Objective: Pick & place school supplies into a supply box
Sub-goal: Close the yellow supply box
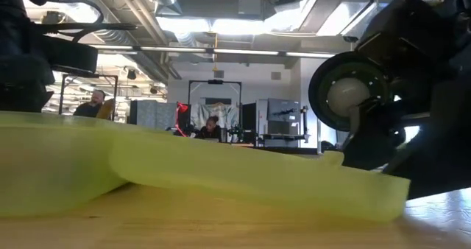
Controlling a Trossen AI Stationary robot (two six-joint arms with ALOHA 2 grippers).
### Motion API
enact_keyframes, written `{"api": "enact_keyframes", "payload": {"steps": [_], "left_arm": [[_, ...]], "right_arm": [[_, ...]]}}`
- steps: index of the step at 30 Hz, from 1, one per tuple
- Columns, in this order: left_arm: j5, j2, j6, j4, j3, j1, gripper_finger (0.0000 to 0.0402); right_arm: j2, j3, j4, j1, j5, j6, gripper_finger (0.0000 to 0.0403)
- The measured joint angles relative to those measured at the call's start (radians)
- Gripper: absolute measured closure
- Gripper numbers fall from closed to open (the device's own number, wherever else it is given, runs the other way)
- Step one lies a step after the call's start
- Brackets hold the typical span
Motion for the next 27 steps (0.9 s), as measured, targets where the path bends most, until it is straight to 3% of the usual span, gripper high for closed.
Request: {"api": "enact_keyframes", "payload": {"steps": [11,27], "left_arm": [[0.028,0.0,0.0,0.011,0.0,0.018,0.0398],[0.083,0.0,0.019,0.025,0.0,0.022,0.0398]], "right_arm": [[0.033,-0.008,0.208,-0.023,0.022,-0.118,0.0052],[0.031,-0.007,0.24,-0.035,0.043,-0.082,0.0051]]}}
